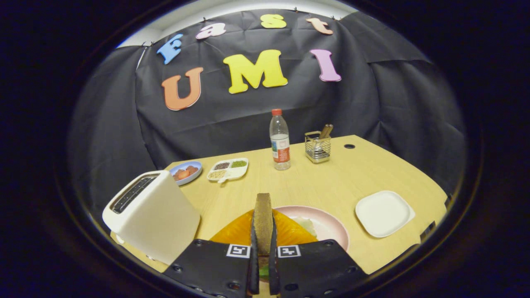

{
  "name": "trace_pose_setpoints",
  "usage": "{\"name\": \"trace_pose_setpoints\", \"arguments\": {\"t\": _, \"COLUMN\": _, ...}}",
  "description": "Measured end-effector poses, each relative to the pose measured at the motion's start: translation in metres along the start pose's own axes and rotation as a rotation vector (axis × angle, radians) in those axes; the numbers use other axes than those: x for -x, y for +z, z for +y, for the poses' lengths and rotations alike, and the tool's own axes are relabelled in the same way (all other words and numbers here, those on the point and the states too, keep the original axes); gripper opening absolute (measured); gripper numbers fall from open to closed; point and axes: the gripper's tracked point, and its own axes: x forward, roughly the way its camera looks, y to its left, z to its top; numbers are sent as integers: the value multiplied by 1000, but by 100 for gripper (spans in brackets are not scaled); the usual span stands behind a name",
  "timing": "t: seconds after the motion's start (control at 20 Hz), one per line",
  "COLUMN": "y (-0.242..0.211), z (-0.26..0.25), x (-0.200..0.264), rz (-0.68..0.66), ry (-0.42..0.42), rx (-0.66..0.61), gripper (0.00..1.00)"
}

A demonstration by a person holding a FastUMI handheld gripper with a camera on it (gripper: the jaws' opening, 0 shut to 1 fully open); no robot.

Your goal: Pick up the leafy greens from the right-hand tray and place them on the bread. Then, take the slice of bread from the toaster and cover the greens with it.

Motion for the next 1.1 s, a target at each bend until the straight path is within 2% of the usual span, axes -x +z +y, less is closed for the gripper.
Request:
{"name": "trace_pose_setpoints", "arguments": {"t": 0.15, "y": -11, "z": -26, "x": -10, "rz": 14, "ry": -28, "rx": 19, "gripper": 11}}
{"name": "trace_pose_setpoints", "arguments": {"t": 0.3, "y": -23, "z": -39, "x": -18, "rz": 28, "ry": -20, "rx": 28, "gripper": 11}}
{"name": "trace_pose_setpoints", "arguments": {"t": 0.45, "y": -30, "z": -48, "x": -23, "rz": 20, "ry": -31, "rx": 90, "gripper": 14}}
{"name": "trace_pose_setpoints", "arguments": {"t": 0.5, "y": -33, "z": -49, "x": -23, "rz": 15, "ry": -34, "rx": 119, "gripper": 20}}
{"name": "trace_pose_setpoints", "arguments": {"t": 0.6, "y": -33, "z": -55, "x": -20, "rz": -5, "ry": -72, "rx": 185, "gripper": 23}}
{"name": "trace_pose_setpoints", "arguments": {"t": 0.8, "y": -35, "z": -61, "x": -18, "rz": -29, "ry": -135, "rx": 299, "gripper": 41}}
{"name": "trace_pose_setpoints", "arguments": {"t": 0.95, "y": -34, "z": -67, "x": -15, "rz": -33, "ry": -184, "rx": 320, "gripper": 54}}
{"name": "trace_pose_setpoints", "arguments": {"t": 1.1, "y": -38, "z": -67, "x": -14, "rz": -13, "ry": -183, "rx": 319, "gripper": 79}}
